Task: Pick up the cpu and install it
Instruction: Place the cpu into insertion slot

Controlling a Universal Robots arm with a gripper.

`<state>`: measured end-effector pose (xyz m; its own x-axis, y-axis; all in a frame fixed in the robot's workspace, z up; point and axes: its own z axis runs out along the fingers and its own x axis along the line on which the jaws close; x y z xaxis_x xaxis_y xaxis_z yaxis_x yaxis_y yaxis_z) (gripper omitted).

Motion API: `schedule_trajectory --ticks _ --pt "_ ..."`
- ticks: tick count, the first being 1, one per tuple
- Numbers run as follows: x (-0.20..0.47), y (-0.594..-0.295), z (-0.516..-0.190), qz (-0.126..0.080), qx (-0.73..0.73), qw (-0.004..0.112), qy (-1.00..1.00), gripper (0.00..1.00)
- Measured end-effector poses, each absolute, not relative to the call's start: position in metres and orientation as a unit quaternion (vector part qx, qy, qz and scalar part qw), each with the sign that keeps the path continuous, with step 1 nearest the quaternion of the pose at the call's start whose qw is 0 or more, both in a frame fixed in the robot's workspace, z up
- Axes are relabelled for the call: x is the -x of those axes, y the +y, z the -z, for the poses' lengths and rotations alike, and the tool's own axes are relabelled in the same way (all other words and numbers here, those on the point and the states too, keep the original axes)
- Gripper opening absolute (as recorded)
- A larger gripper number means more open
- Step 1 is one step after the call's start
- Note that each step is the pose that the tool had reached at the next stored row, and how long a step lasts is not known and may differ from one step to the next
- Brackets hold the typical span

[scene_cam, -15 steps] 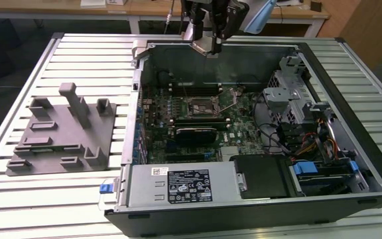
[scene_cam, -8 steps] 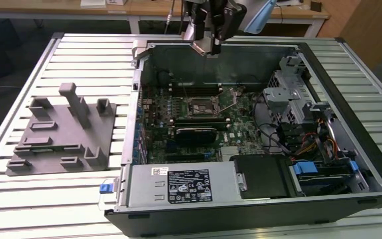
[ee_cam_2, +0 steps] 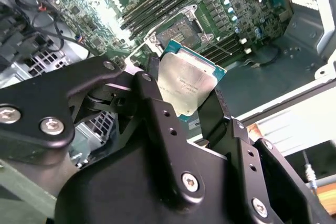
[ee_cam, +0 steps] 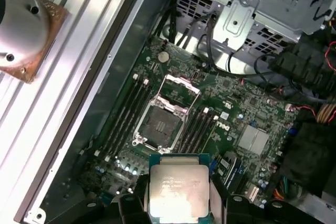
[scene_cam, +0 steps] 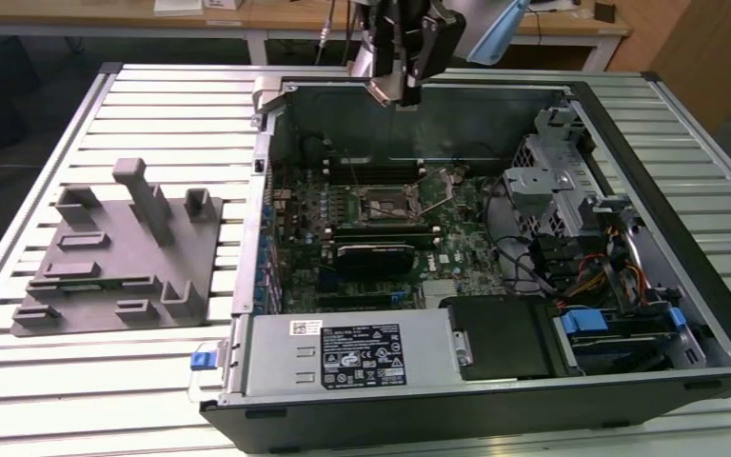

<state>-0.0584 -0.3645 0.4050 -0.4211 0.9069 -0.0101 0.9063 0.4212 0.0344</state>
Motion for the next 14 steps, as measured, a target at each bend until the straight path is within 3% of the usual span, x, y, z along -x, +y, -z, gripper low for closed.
schedule_trajectory --ticks 14 --pt "0.0584 -0.3623 -0.4021 -0.011 -0.592 0.014 0.806 0.54"
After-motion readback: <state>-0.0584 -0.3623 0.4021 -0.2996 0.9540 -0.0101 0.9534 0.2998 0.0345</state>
